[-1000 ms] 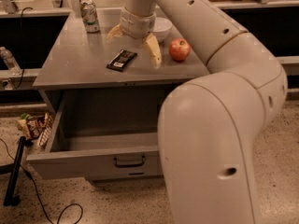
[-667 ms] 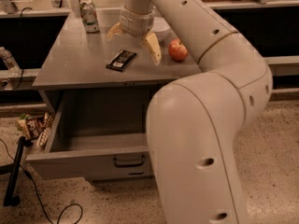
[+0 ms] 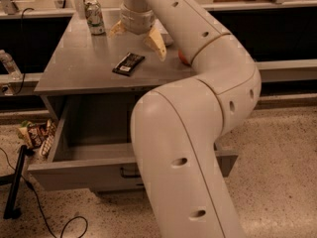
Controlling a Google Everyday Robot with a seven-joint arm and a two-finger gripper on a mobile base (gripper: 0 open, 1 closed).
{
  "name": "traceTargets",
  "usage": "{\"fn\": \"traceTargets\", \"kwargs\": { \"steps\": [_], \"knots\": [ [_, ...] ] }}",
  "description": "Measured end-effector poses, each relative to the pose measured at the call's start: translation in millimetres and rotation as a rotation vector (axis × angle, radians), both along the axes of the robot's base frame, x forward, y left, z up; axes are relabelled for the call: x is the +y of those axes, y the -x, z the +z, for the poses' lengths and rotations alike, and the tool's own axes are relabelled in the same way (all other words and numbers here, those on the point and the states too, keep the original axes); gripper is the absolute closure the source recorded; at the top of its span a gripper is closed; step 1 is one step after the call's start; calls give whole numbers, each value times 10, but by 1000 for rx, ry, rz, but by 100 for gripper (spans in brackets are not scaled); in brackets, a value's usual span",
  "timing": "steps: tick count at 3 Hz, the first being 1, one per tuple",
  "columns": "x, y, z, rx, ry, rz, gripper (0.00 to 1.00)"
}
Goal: Place rxbar chocolate into top drawer
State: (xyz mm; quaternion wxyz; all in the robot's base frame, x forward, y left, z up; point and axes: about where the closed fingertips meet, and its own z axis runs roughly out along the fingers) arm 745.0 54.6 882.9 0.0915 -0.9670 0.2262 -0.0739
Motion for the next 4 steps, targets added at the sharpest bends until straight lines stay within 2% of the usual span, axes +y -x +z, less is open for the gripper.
{"fn": "traceTargets", "kwargs": {
  "steps": [1, 2, 3, 4],
  "knots": [
    [102, -133, 1, -35, 29, 44, 0],
    [204, -226, -67, -49, 57, 80, 0],
    [298, -290, -142, -52, 72, 100, 0],
    [406, -313, -284, -30, 64, 115, 0]
  ]
}}
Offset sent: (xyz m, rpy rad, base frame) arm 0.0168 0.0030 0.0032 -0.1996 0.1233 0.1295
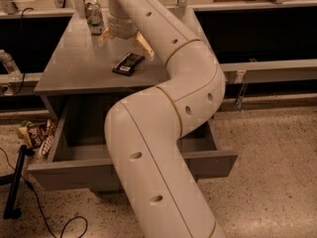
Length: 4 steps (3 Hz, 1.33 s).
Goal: Place rxbar chocolate into top drawer
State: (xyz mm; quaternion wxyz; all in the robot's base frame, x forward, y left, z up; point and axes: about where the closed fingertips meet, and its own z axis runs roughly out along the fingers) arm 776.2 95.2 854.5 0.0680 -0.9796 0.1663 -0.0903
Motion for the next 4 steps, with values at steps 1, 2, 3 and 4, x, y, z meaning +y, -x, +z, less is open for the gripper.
{"fn": "traceTargets", "kwargs": {
  "steps": [1, 2, 3, 4],
  "knots": [
    [35, 0, -51, 12, -2, 1, 0],
    [26, 19, -77, 26, -7, -5, 0],
    [32, 36, -147, 46, -1, -10, 0],
    [16, 43, -223, 61, 17, -18, 0]
  ]
}}
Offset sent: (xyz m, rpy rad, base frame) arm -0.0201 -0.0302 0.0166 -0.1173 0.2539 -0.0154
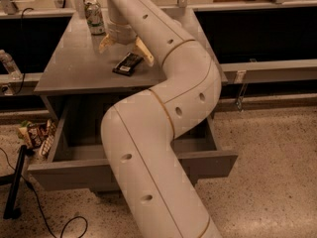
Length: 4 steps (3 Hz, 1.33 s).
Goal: Place rxbar chocolate into top drawer
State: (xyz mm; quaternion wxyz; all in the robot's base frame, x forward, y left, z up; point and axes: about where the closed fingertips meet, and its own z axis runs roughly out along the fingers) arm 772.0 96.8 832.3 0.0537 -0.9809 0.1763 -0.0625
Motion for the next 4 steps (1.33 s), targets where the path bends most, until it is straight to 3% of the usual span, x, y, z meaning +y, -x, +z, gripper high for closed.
{"fn": "traceTargets", "kwargs": {
  "steps": [1, 3, 4],
  "knots": [
    [-14, 9, -45, 11, 13, -1, 13],
    [-33, 28, -118, 29, 37, 16, 59],
    [-36, 31, -110, 29, 37, 15, 62]
  ]
}}
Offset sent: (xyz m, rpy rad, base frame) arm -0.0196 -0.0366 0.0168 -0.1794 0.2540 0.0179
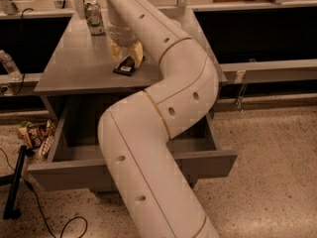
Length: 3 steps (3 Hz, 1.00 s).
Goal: Place rxbar chocolate into top drawer
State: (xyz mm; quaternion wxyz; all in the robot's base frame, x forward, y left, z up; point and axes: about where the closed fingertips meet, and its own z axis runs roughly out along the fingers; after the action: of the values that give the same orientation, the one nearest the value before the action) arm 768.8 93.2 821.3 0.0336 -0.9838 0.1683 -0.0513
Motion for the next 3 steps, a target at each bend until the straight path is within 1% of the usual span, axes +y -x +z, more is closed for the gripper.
{"fn": "traceTargets", "kwargs": {
  "steps": [3],
  "knots": [
    [-10, 14, 41, -1, 0, -2, 67]
  ]
}}
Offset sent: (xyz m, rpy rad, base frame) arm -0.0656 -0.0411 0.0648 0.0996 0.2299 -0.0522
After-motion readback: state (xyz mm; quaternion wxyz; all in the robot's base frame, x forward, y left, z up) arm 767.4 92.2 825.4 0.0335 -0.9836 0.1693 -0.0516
